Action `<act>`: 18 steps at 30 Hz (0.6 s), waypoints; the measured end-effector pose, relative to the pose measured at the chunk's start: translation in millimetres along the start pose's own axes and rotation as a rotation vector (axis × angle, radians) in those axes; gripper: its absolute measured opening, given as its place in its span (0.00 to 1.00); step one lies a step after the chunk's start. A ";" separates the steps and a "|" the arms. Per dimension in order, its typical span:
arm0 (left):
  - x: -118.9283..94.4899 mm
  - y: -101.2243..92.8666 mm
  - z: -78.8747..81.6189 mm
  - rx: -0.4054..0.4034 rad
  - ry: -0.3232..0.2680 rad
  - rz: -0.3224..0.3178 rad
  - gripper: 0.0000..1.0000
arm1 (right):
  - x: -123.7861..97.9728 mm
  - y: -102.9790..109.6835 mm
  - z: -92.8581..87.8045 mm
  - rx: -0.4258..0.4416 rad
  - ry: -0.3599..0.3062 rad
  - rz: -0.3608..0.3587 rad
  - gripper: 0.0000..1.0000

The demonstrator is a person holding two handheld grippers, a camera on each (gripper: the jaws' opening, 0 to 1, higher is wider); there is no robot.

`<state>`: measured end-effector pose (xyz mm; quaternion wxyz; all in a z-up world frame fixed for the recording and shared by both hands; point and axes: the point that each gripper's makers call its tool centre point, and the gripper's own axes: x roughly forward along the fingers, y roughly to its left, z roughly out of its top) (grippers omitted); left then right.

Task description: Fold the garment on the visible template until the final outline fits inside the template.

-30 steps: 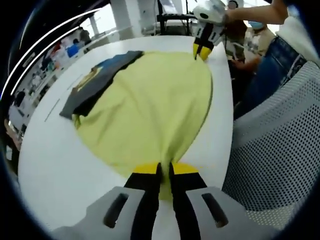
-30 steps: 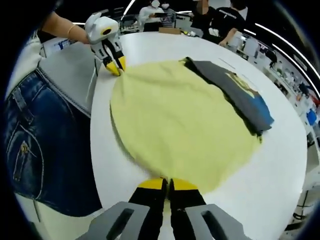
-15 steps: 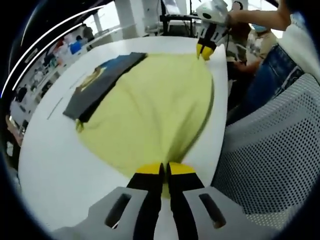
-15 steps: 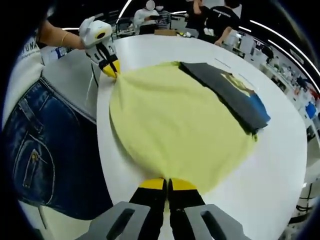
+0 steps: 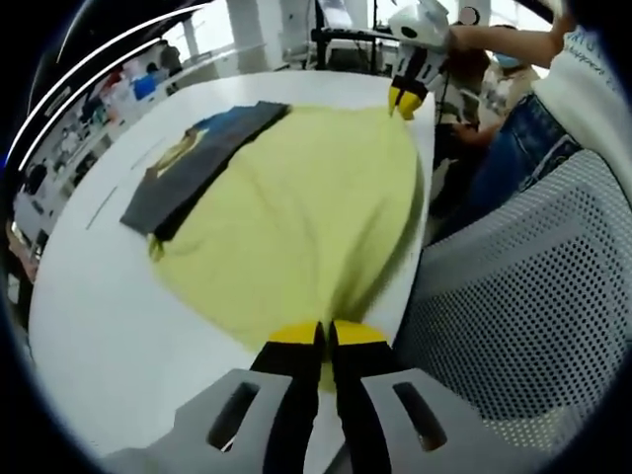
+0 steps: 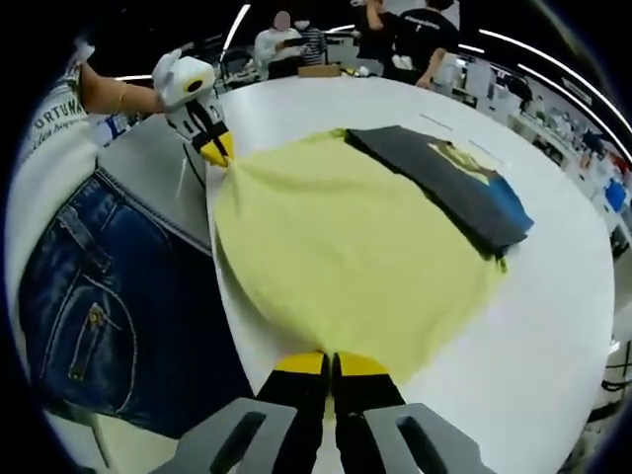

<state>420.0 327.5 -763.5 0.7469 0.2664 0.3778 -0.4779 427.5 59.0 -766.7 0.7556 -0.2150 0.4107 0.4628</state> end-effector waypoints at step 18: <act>-16.5 -15.1 0.5 -0.059 0.076 -0.075 0.01 | -17.8 16.5 5.6 0.016 0.032 0.060 0.00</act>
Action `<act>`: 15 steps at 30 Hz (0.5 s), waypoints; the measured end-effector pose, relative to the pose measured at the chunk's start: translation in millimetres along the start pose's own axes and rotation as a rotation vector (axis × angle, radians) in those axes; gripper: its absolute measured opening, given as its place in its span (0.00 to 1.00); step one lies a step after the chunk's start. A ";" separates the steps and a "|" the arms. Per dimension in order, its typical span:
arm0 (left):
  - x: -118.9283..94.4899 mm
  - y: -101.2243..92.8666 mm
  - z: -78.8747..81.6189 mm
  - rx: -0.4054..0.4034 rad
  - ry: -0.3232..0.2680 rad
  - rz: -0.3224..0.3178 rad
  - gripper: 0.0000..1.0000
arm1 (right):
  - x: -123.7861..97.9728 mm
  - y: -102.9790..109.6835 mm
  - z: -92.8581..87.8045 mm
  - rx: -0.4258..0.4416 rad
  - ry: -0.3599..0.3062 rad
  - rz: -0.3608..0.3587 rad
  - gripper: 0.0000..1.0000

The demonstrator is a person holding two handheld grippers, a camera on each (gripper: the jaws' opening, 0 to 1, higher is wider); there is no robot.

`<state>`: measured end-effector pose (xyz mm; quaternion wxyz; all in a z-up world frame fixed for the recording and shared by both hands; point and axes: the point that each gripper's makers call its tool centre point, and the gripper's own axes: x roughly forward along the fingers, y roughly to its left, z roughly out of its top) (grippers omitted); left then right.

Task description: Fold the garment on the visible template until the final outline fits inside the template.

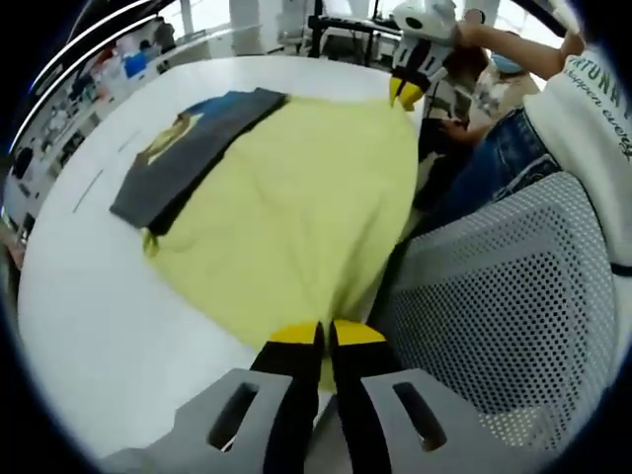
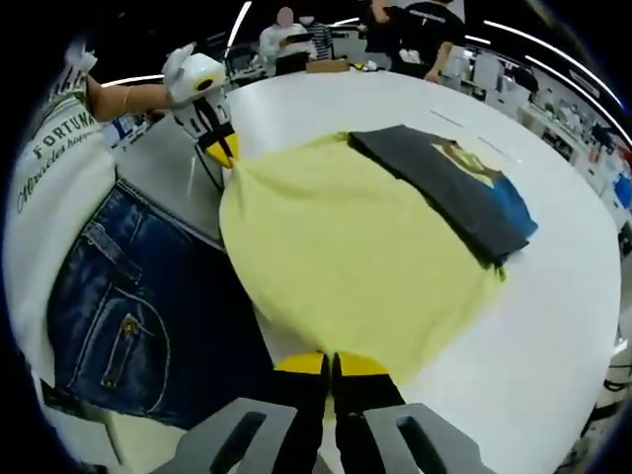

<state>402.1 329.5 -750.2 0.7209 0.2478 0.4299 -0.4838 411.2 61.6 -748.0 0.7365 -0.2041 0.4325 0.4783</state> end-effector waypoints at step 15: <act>-22.9 3.0 16.4 -0.057 -0.055 -0.020 0.01 | -22.0 2.6 14.7 -0.017 -0.001 0.011 0.00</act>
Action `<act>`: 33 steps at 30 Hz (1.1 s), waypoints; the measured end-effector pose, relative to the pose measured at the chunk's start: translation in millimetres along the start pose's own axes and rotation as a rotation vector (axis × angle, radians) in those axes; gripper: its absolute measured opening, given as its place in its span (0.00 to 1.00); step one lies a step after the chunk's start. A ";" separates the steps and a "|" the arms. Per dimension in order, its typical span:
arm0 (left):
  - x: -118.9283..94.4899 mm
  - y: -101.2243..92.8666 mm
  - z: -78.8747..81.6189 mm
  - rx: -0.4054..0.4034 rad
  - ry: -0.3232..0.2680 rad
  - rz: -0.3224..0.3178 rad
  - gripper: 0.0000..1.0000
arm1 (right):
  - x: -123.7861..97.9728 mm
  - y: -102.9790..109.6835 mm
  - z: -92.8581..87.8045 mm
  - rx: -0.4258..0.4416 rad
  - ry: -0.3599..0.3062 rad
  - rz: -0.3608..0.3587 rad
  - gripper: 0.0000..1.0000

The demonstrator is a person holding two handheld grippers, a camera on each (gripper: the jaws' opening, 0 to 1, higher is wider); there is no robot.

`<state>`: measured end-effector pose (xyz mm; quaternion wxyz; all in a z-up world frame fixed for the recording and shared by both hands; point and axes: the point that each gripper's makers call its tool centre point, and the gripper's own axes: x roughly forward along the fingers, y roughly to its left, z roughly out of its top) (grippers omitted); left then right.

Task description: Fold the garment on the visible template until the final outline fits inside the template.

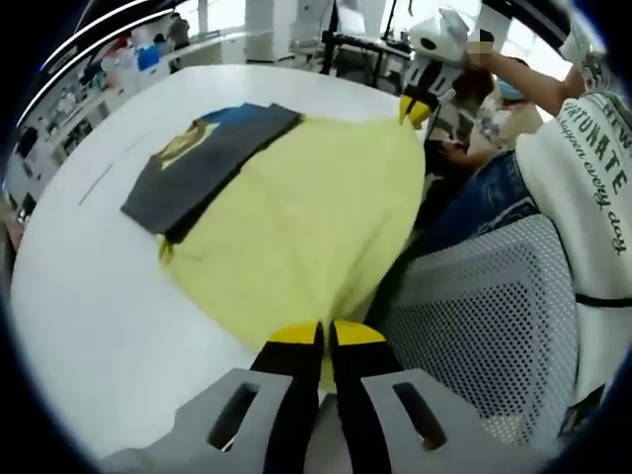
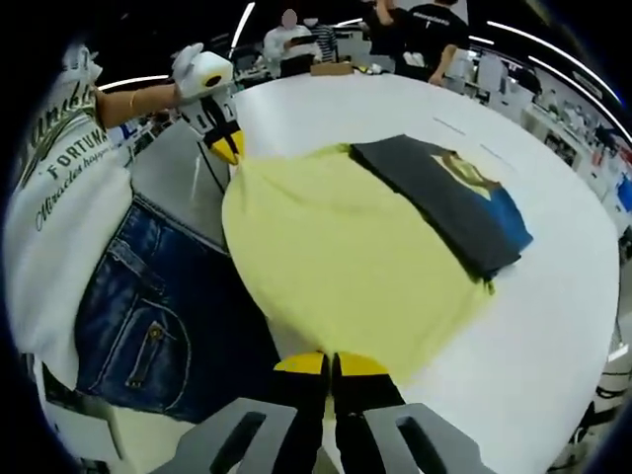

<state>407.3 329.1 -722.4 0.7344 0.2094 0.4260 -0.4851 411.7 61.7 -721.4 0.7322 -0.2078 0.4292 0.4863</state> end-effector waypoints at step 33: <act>-42.2 4.3 32.7 -0.003 0.024 0.036 0.01 | -36.4 -13.8 31.0 -0.099 0.001 -0.064 0.00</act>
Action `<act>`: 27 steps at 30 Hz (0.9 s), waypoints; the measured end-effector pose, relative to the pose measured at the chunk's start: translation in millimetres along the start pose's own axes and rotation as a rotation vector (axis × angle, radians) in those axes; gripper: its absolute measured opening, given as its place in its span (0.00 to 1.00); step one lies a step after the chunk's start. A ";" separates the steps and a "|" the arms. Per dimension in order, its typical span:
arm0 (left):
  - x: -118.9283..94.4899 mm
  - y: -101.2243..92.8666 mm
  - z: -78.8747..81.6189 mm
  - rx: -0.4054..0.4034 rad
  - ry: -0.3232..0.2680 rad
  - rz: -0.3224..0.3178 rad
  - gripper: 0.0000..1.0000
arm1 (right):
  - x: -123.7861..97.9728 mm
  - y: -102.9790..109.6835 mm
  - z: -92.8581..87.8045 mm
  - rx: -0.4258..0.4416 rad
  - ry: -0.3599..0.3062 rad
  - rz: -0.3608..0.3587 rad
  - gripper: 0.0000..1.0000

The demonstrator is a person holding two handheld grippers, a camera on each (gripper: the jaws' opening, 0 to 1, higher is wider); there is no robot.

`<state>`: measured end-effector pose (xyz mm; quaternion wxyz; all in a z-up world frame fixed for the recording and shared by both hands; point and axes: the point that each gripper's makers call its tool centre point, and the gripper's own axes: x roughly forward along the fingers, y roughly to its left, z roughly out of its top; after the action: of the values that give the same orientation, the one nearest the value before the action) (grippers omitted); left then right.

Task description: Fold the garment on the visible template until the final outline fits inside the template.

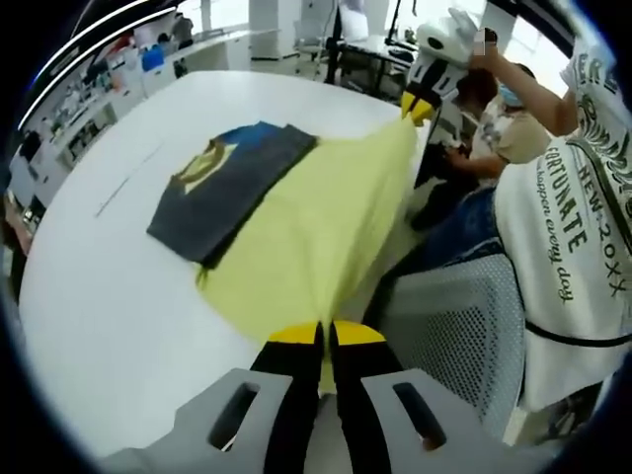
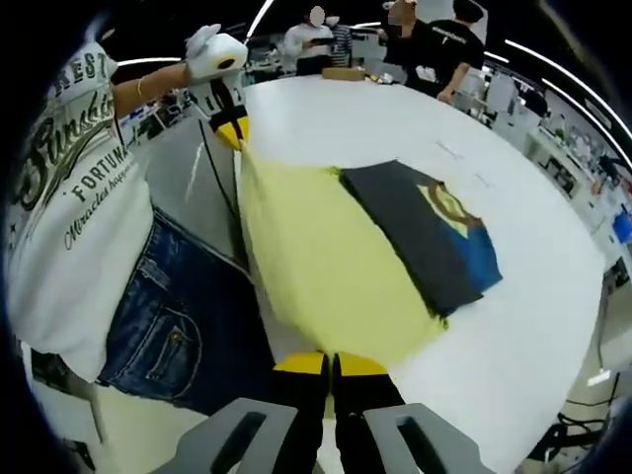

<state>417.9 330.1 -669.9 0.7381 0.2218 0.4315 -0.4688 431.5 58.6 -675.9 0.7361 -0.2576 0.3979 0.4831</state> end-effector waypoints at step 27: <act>-9.3 79.7 54.8 0.086 -0.144 0.298 0.01 | -5.6 -73.2 39.5 -0.142 -0.059 -0.292 0.00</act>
<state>510.1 331.4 -639.3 0.8184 0.2803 0.3195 -0.3868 510.6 56.6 -649.9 0.7900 -0.3496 0.2992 0.4051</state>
